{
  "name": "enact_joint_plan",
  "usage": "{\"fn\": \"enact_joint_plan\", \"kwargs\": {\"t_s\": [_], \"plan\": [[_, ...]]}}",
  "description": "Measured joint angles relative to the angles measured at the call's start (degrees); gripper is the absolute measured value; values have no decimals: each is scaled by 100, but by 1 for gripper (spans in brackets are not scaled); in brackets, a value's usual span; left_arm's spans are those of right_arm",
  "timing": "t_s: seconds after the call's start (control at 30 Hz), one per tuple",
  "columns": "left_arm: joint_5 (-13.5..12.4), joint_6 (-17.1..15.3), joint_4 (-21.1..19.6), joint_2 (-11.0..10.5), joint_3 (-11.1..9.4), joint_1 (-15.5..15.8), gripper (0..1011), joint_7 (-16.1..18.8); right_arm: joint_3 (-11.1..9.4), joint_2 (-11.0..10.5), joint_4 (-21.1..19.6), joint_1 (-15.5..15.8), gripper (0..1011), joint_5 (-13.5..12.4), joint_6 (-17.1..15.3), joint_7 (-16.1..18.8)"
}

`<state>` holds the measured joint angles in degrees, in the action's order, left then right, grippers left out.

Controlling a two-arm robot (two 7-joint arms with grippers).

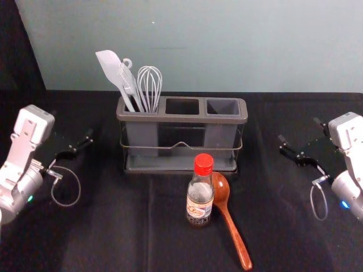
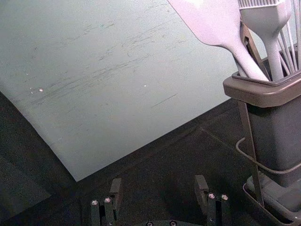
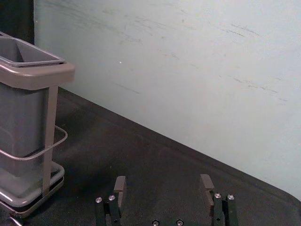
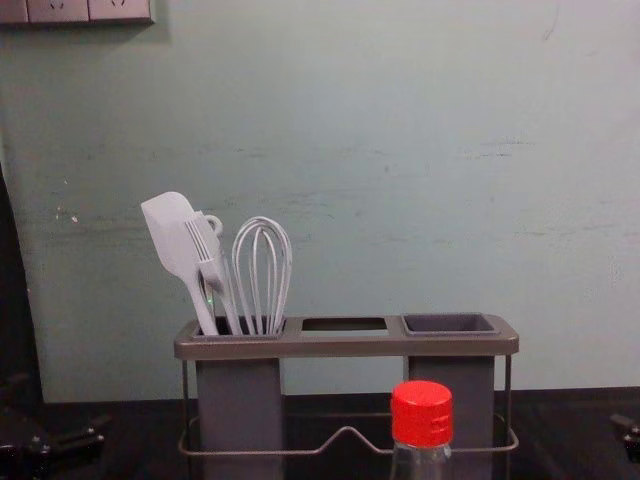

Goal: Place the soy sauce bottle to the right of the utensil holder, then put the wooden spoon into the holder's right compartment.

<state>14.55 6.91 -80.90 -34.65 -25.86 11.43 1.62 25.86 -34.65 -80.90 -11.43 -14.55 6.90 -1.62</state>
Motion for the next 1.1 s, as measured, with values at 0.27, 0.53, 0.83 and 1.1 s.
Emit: {"fn": "enact_joint_plan", "kwargs": {"t_s": [0.27, 0.53, 0.83, 1.1], "plan": [[0, 0, 0, 0, 0, 0, 1000, 0, 0, 0, 0, 0, 1000, 0, 0, 0], [0, 0, 0, 0, 0, 0, 1000, 0, 0, 0, 0, 0, 1000, 0, 0, 0], [0, 0, 0, 0, 0, 0, 1000, 0, 0, 0, 0, 0, 1000, 0, 0, 0], [0, 0, 0, 0, 0, 0, 1000, 0, 0, 0, 0, 0, 1000, 0, 0, 0]]}}
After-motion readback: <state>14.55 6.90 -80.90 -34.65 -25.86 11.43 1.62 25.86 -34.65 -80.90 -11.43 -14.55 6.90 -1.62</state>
